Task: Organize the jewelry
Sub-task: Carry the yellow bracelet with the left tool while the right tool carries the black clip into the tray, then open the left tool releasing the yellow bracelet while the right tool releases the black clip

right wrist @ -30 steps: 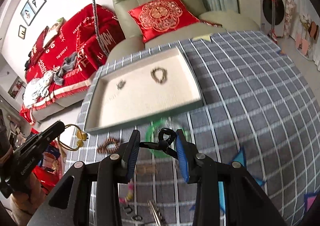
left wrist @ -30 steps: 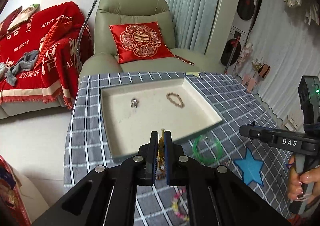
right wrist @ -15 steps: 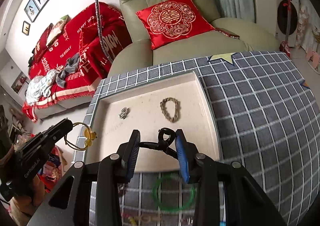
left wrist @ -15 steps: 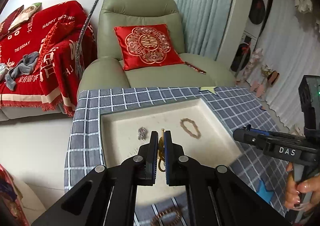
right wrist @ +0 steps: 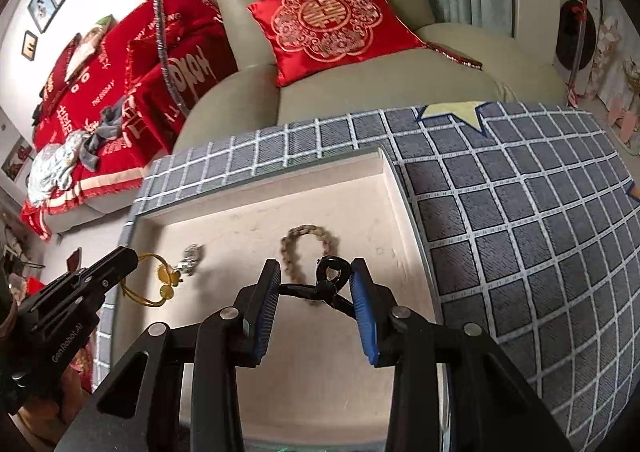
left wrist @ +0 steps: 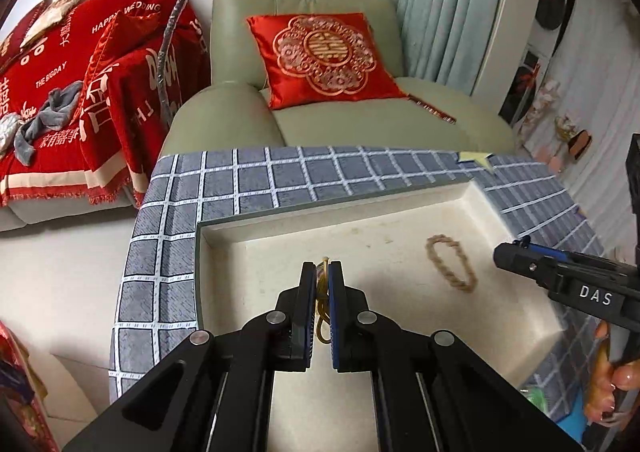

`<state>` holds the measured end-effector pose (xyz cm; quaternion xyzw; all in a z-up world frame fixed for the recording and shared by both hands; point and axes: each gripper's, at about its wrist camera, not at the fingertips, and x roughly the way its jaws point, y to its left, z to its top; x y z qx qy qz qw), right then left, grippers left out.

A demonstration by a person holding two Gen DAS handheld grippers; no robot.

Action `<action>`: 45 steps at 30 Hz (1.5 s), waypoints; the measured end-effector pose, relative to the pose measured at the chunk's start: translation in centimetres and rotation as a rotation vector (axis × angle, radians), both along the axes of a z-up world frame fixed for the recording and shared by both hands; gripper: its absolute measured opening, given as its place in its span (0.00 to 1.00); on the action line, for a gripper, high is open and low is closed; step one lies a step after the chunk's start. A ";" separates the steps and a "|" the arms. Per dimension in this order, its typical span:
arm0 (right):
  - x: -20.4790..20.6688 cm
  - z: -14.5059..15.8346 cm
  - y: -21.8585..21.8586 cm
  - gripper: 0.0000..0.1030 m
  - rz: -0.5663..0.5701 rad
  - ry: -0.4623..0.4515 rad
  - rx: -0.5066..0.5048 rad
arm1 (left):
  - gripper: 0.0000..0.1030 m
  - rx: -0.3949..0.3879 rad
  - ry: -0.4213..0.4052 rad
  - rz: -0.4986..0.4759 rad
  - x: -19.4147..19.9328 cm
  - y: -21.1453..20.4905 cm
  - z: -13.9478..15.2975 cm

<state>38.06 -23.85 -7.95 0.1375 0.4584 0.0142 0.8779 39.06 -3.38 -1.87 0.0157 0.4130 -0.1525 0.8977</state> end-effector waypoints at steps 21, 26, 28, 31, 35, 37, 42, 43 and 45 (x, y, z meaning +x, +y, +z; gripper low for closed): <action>0.7 -3.5 1.0 0.55 0.041 0.018 -0.005 | 0.20 0.164 0.070 0.021 1.0 -1.6 -4.2; 0.4 -3.2 1.2 0.75 0.043 0.004 0.087 | 0.20 0.175 0.062 0.018 0.8 -1.6 -4.1; 0.0 -2.7 1.1 0.78 0.039 -0.012 0.120 | 0.20 0.182 0.052 0.013 0.6 -1.8 -3.9; -0.4 -2.0 0.9 0.78 0.037 -0.029 0.154 | 0.20 0.203 0.014 0.007 0.0 -2.1 -3.4; -1.2 -1.3 0.3 0.78 0.017 -0.045 0.209 | 0.20 0.204 0.002 0.006 -0.1 -2.2 -3.0; -1.6 -1.0 -0.1 0.78 0.007 -0.051 0.240 | 0.21 0.202 0.001 0.011 0.0 -2.1 -2.8; -2.8 -0.7 -1.1 0.78 -0.024 -0.057 0.299 | 0.21 0.204 -0.018 0.020 -0.3 -2.1 -2.4; -3.0 -0.7 -1.2 0.78 -0.029 -0.057 0.307 | 0.21 0.204 -0.024 0.024 -0.4 -2.0 -2.3; -3.5 -0.6 -1.5 0.78 -0.039 -0.056 0.311 | 0.21 0.197 -0.032 0.035 -0.6 -1.9 -2.0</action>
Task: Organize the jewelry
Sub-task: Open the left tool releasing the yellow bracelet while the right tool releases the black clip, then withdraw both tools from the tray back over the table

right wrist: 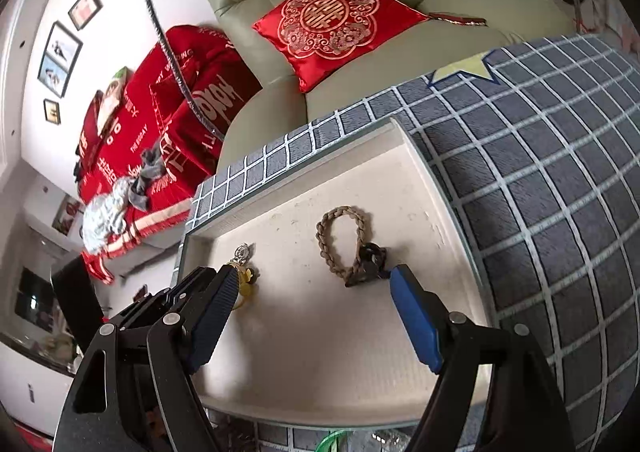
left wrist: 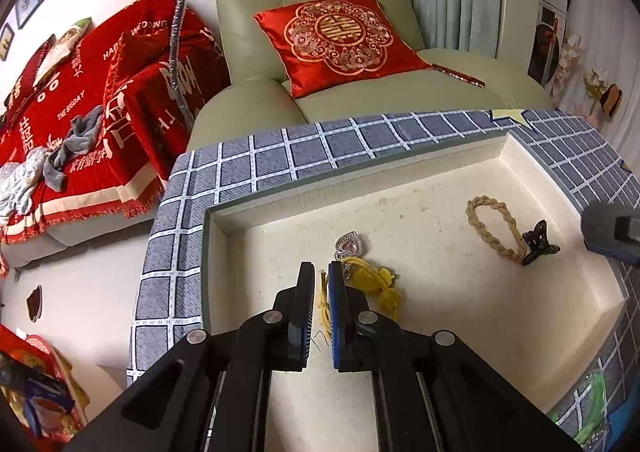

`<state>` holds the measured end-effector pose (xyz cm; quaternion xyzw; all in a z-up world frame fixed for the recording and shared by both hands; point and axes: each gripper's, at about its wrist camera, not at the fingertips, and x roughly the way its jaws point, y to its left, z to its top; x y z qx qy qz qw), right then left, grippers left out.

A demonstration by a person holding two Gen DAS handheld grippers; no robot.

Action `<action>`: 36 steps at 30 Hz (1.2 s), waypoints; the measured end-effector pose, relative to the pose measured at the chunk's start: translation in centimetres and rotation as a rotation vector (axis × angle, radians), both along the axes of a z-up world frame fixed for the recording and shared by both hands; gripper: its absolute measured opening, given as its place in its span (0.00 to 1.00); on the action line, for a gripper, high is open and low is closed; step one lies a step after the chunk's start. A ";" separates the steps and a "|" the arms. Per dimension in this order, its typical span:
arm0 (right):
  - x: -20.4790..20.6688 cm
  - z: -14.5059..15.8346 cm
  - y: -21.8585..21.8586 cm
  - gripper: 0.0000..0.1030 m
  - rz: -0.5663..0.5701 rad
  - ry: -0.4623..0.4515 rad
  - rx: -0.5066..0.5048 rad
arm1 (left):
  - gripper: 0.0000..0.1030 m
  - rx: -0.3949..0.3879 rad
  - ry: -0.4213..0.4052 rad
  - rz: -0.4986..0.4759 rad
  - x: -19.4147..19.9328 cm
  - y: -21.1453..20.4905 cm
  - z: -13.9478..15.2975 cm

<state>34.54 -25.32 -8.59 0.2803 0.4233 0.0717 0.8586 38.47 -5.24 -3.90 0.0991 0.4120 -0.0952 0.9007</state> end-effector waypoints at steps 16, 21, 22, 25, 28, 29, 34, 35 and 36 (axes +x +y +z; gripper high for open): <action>-3.9 1.4 -0.1 0.80 -0.006 -0.021 -0.033 | 1.00 -0.029 -0.067 0.034 -1.8 1.7 1.8; -5.6 2.6 0.6 1.00 0.004 -0.070 -0.071 | 1.00 -0.046 -0.089 0.022 -3.7 2.6 3.0; -6.2 2.9 0.6 1.00 0.000 -0.087 -0.070 | 1.00 -0.051 -0.091 0.021 -4.1 2.8 3.2; -7.4 3.8 0.7 1.00 -0.007 -0.106 -0.059 | 1.00 -0.066 -0.088 0.008 -6.1 3.5 4.1; -8.3 4.6 0.8 1.00 0.000 -0.092 -0.054 | 1.00 -0.068 -0.090 -0.003 -8.0 4.1 4.7; -8.7 4.9 1.0 1.00 0.001 -0.086 -0.067 | 1.00 -0.068 -0.093 -0.005 -8.6 4.4 4.9; -10.8 6.2 1.6 1.00 0.018 -0.097 -0.110 | 1.00 -0.073 -0.099 -0.014 -11.4 5.9 5.3; -11.2 6.3 1.7 1.00 0.019 -0.099 -0.113 | 1.00 -0.079 -0.090 -0.017 -11.8 6.2 5.1; -11.8 6.4 1.9 1.00 0.022 -0.100 -0.118 | 1.00 -0.080 -0.080 -0.015 -12.2 6.4 4.9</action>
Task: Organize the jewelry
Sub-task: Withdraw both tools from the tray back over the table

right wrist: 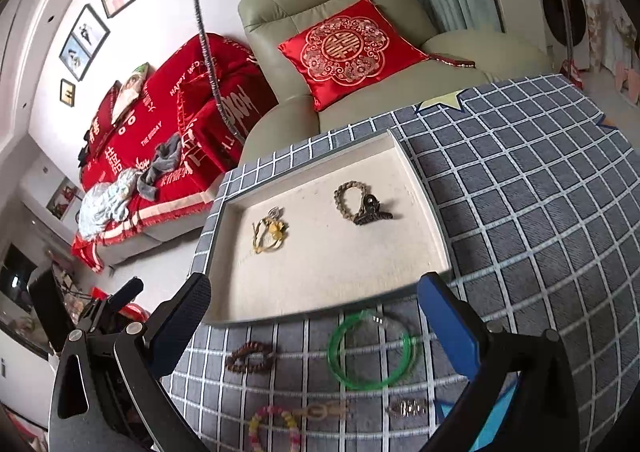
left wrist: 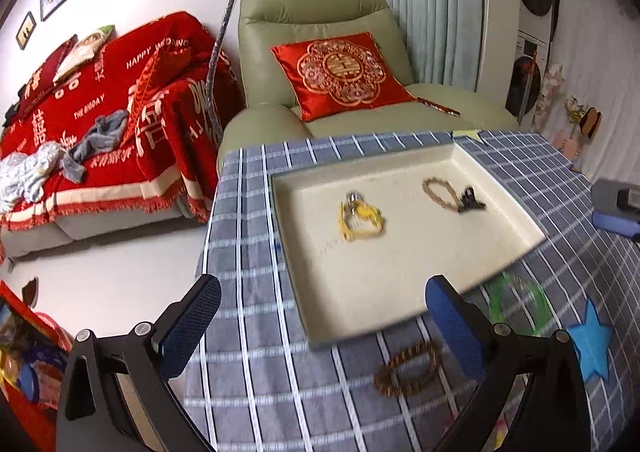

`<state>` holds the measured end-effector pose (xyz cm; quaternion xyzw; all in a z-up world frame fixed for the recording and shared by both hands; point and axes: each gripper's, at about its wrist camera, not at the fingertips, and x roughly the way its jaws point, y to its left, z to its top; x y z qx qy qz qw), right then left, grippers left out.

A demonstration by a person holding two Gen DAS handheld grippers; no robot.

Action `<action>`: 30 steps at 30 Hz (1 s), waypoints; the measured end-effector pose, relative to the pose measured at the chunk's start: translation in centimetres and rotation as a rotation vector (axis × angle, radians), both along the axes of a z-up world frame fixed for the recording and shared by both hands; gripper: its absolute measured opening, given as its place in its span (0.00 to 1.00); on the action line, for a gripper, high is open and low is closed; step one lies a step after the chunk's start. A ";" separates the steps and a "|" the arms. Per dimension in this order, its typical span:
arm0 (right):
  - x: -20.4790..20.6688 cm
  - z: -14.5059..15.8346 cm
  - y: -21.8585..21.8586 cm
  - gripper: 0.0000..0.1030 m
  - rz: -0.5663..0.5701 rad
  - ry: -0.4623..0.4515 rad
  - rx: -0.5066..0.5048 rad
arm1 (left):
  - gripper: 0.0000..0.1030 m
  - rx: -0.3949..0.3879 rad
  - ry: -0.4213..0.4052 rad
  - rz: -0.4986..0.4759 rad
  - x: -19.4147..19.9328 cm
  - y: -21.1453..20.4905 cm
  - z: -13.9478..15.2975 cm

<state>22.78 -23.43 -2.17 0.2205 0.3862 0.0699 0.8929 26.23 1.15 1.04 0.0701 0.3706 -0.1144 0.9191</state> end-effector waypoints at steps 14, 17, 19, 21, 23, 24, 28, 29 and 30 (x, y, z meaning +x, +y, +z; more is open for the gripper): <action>-6.5 -3.6 0.4 1.00 -0.014 0.111 -0.056 | 1.00 -0.037 0.139 -0.044 -6.2 0.6 -4.0; -7.8 -4.6 0.6 1.00 -0.016 0.142 -0.083 | 1.00 -0.036 0.160 -0.050 -7.1 0.2 -4.8; -8.8 -5.3 0.9 1.00 -0.015 0.158 -0.110 | 1.00 -0.036 0.175 -0.055 -7.8 -0.1 -5.4; -9.7 -5.9 1.4 1.00 -0.010 0.171 -0.140 | 1.00 -0.035 0.188 -0.054 -8.2 -0.3 -5.8; -10.5 -6.4 2.1 1.00 -0.001 0.182 -0.173 | 1.00 -0.032 0.200 -0.052 -8.5 -0.5 -6.1; -10.8 -6.6 2.4 1.00 0.004 0.186 -0.189 | 1.00 -0.031 0.204 -0.052 -8.6 -0.6 -6.3; -12.2 -7.4 3.6 1.00 0.027 0.198 -0.234 | 1.00 -0.018 0.219 -0.051 -8.9 -0.9 -6.9; -12.6 -7.6 3.9 1.00 0.033 0.199 -0.241 | 1.00 -0.014 0.222 -0.050 -9.0 -0.9 -7.0; -12.7 -7.8 4.0 1.00 0.036 0.201 -0.245 | 1.00 -0.013 0.223 -0.050 -9.0 -0.9 -7.1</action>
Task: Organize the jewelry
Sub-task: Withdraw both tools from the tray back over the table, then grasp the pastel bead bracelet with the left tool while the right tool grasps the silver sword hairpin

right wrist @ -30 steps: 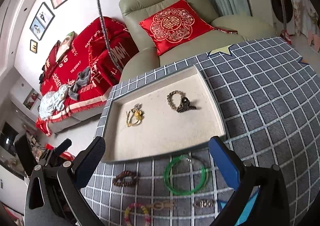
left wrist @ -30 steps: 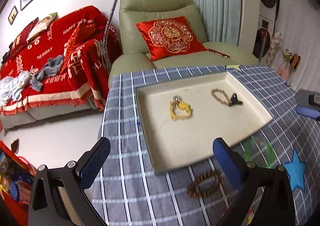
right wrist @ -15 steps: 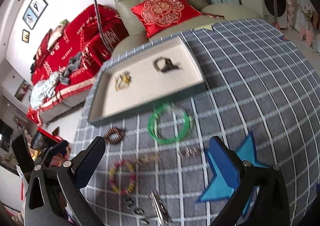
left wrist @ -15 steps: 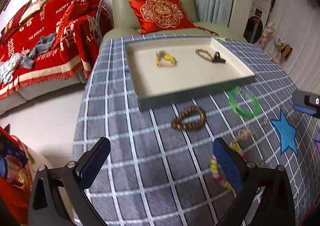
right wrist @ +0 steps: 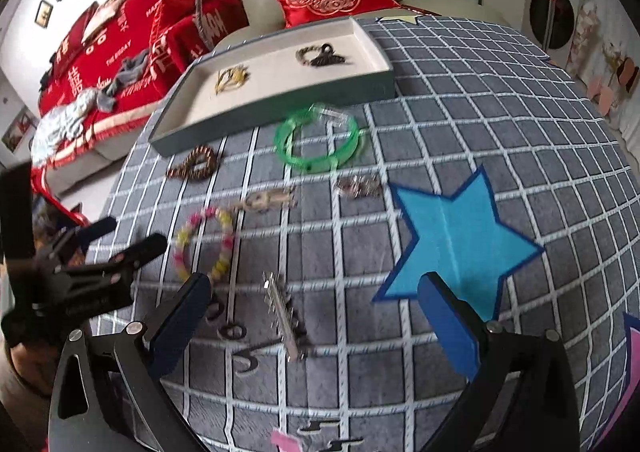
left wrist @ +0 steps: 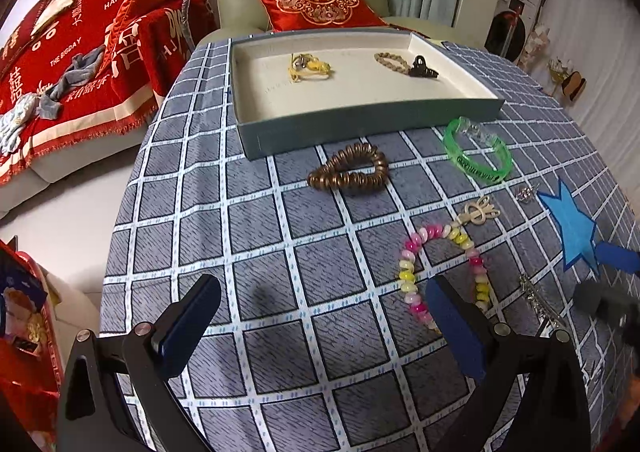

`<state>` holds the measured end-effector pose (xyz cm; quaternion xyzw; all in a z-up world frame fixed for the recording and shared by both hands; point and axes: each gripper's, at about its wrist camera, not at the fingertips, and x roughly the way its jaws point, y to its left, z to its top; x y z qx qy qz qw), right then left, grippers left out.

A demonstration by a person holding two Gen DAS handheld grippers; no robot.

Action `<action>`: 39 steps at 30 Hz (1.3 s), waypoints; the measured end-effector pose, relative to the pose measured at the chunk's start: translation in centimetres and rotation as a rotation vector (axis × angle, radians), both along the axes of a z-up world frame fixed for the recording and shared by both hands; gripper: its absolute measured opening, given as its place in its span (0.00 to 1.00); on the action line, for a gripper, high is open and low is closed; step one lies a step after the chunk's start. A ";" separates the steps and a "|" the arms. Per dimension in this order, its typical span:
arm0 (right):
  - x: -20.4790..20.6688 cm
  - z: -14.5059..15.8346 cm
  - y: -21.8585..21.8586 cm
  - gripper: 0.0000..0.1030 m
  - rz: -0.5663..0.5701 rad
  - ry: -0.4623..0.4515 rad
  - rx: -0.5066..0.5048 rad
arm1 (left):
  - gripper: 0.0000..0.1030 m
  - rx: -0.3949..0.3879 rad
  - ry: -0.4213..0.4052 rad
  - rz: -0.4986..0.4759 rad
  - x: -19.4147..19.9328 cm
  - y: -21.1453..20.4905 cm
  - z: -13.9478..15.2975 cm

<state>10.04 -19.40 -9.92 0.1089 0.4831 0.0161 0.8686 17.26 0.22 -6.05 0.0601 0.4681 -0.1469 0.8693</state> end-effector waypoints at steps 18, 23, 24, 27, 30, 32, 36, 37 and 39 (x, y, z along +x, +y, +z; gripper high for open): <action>-1.2 -2.4 3.0 0.89 0.069 0.038 -0.140 | 1.00 0.044 0.033 -0.011 0.0 -2.0 -1.6; -1.1 -2.7 3.9 0.77 0.085 0.032 -0.205 | 1.00 0.050 0.024 -0.021 -0.1 -2.3 -1.6; -1.2 -2.6 4.1 0.76 0.090 0.027 -0.214 | 1.00 0.050 0.024 -0.021 -0.1 -2.4 -1.6; -1.2 -2.6 4.1 0.75 0.093 0.024 -0.212 | 1.00 0.055 0.021 -0.018 -0.1 -2.6 -1.6; -1.3 -2.6 4.1 0.72 0.100 0.022 -0.212 | 1.00 0.045 0.026 -0.023 -0.3 -2.8 -1.5; -1.4 -2.5 4.2 0.68 0.107 0.021 -0.213 | 0.98 0.025 0.036 -0.051 -0.4 -3.1 -1.4; -1.5 -2.3 4.6 0.54 0.122 0.018 -0.214 | 0.79 0.035 0.012 -0.124 -1.2 -4.2 -0.9; -1.5 -2.3 4.7 0.50 0.126 0.018 -0.214 | 0.71 0.032 0.010 -0.140 -1.3 -4.5 -0.8; -1.5 -2.2 5.0 0.46 0.134 0.018 -0.214 | 0.61 0.033 0.006 -0.163 -1.5 -4.8 -0.6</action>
